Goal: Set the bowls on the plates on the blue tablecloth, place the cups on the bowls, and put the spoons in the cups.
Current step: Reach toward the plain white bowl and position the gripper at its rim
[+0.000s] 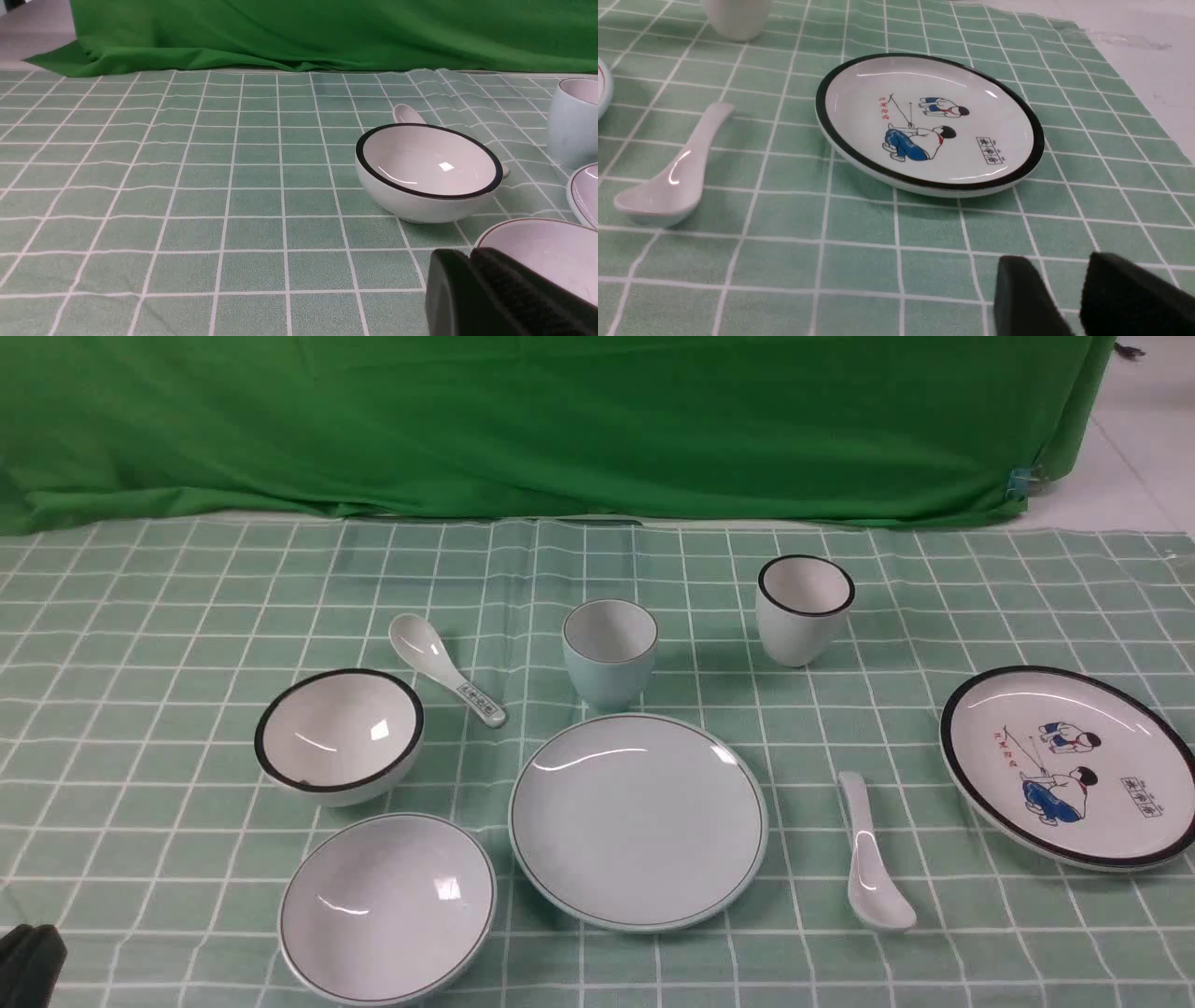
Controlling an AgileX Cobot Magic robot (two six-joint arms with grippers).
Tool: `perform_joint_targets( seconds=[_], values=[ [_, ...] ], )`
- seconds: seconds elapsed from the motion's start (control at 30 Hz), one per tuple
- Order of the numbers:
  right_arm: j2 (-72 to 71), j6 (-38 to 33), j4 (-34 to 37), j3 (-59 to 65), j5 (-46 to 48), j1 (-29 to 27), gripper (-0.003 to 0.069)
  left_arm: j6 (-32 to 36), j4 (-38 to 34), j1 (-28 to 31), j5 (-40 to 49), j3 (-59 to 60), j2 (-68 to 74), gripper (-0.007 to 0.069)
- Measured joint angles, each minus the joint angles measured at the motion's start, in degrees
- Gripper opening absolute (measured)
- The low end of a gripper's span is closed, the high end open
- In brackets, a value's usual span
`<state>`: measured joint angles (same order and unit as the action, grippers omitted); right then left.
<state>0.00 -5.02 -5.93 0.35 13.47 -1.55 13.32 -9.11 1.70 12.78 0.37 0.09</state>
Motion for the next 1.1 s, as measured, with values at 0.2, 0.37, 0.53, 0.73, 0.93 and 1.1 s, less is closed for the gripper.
perform_joint_targets(
  seconds=[0.2,0.37,0.53,0.73,0.93,1.1],
  values=[
    [0.00,0.00,0.00,0.00,0.00,0.00,0.0240,0.00,0.00,0.00,0.00,0.00,0.00,0.0018],
    [0.00,0.00,0.00,0.00,0.00,0.00,0.0240,0.00,0.05,0.00,0.00,0.00,0.00,0.0018],
    [0.00,0.00,0.00,0.00,0.00,0.00,0.0240,0.62,4.59,0.00,-1.71,0.00,0.00,0.0018],
    [0.00,0.00,0.00,0.00,0.00,0.00,0.0240,-7.11,-8.85,0.00,-11.84,0.00,0.00,0.0018],
    [0.00,0.00,0.00,0.00,-0.69,0.00,0.0240,-14.63,-16.82,0.00,-18.75,0.00,0.00,0.0018],
    [0.00,1.65,0.73,0.04,-4.09,0.00,0.0239,-20.45,-17.61,0.00,-28.20,0.00,0.00,0.0018]
  ],
)
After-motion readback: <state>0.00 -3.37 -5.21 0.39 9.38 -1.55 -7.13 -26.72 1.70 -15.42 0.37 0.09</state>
